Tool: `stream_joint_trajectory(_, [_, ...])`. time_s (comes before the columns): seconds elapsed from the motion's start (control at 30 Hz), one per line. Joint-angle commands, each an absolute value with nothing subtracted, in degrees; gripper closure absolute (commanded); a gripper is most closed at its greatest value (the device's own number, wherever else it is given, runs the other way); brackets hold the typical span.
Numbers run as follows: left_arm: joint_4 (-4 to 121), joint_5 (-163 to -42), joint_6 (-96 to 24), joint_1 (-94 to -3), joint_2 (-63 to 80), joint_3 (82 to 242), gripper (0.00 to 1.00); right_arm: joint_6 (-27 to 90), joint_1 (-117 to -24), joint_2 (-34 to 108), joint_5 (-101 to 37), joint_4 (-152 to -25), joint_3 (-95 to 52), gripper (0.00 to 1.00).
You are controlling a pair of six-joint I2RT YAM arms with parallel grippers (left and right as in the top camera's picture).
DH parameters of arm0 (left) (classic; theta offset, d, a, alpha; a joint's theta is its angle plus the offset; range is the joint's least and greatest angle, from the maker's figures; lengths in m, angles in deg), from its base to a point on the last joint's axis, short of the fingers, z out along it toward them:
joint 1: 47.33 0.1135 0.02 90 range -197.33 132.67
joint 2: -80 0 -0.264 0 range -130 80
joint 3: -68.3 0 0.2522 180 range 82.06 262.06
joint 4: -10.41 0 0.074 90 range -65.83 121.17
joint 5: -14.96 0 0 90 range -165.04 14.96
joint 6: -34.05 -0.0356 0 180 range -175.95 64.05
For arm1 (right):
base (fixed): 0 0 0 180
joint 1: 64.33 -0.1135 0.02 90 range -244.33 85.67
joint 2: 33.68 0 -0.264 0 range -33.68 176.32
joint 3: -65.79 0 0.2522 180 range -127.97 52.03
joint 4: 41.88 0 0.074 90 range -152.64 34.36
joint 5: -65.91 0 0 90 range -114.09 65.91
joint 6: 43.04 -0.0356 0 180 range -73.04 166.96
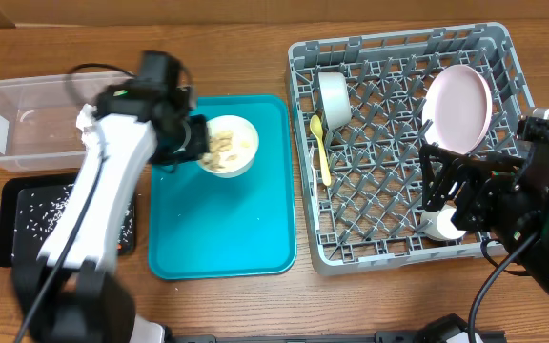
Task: Sort waste into correct bins and load items into the dishwasher rack
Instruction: 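Carry the peanut bowl over the black tray with the left gripper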
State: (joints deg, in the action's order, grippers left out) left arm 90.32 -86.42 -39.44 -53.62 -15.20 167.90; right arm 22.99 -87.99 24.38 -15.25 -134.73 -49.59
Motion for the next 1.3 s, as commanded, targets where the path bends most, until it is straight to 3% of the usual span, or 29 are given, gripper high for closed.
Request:
stream_joint_trajectory(0.0, [95.2, -87.2, -40.9, -49.0, -7.6, 168.0, 0.96, 22.9, -87.9, 23.9, -14.7, -134.4, -50.0, 0.0])
stream_joint_trajectory(0.27, [95.9, -95.2, -47.2, -30.9, 5.2, 156.9, 0.96, 22.9, -87.9, 23.9, -14.7, -134.4, -50.0, 0.0])
stream_joint_trajectory(0.4, [91.9, -111.9, -54.2, -15.0, 6.4, 147.2, 0.96, 22.9, -87.9, 24.0, -14.7, -134.4, -50.0, 0.0])
stream_joint_trajectory(0.57, [85.4, -126.6, -59.9, -1.6, 2.7, 136.4, 0.96, 22.9, -87.9, 24.0, -14.7, -134.4, -50.0, 0.0])
stream_joint_trajectory(0.97, [79.2, -144.3, -69.9, 8.6, -9.0, 126.2, 0.96, 22.9, -87.9, 24.2, -14.7, -134.4, -50.0, 0.0])
stream_joint_trajectory(1.27, [79.4, -145.2, -68.9, 14.9, -12.7, 126.1, 0.96, 22.9, -87.9, 24.3, -14.7, -134.4, -50.0, 0.0])
